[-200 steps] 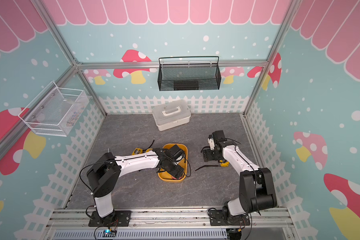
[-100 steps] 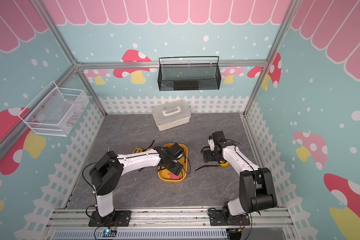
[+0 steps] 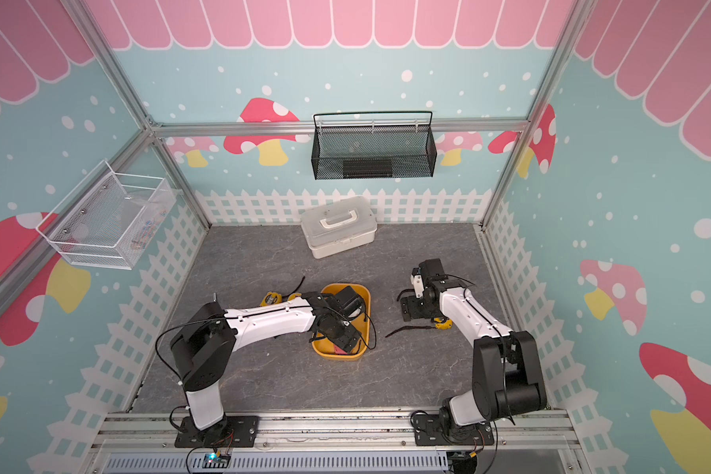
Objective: Take the tape measure out of the storage box
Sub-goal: Pick up the tape measure from the storage box.
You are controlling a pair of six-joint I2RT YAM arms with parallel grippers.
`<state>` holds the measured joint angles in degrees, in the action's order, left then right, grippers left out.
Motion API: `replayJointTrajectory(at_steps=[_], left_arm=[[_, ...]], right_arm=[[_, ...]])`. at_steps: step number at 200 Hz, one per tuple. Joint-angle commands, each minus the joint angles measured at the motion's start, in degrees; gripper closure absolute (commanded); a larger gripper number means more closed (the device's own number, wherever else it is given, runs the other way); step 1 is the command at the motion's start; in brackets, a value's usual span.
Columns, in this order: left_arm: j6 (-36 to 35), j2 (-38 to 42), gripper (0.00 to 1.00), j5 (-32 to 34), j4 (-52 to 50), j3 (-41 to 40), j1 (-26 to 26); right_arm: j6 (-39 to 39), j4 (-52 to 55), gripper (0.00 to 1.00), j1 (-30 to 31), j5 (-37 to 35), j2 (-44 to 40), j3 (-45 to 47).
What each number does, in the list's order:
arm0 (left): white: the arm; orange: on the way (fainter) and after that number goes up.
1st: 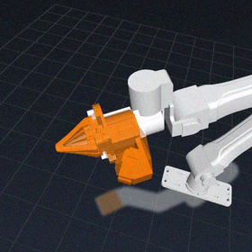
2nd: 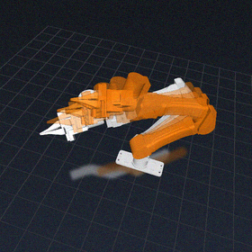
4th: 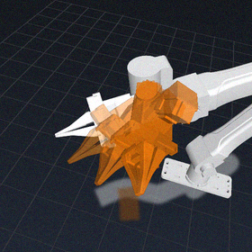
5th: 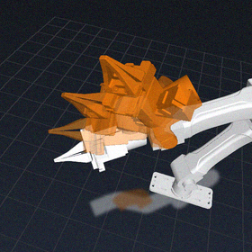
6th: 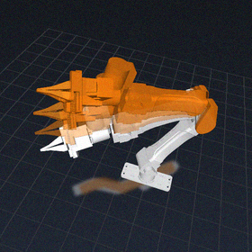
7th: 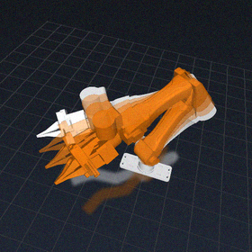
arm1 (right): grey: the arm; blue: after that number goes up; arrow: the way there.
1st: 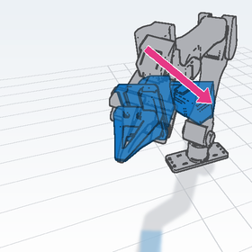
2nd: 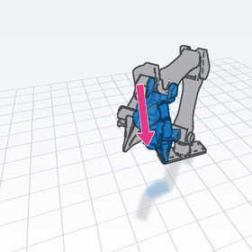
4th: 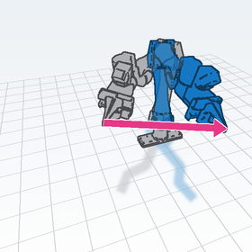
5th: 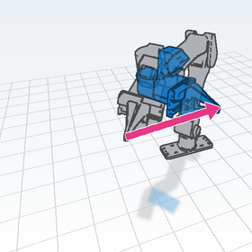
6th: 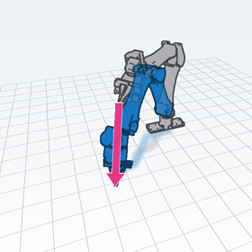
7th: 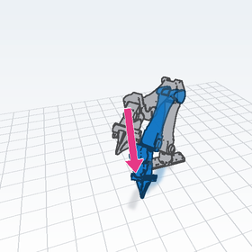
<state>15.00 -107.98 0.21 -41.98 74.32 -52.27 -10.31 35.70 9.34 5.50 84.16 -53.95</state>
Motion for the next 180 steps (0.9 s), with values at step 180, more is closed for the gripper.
replayJointTrajectory(at_steps=[180], left_arm=[[1.43, -6.24, 0.35, 0.67, -1.97, 2.01, -0.4]], right_arm=[[0.87, -0.51, 0.11, -0.04, 0.18, 2.37, 0.74]])
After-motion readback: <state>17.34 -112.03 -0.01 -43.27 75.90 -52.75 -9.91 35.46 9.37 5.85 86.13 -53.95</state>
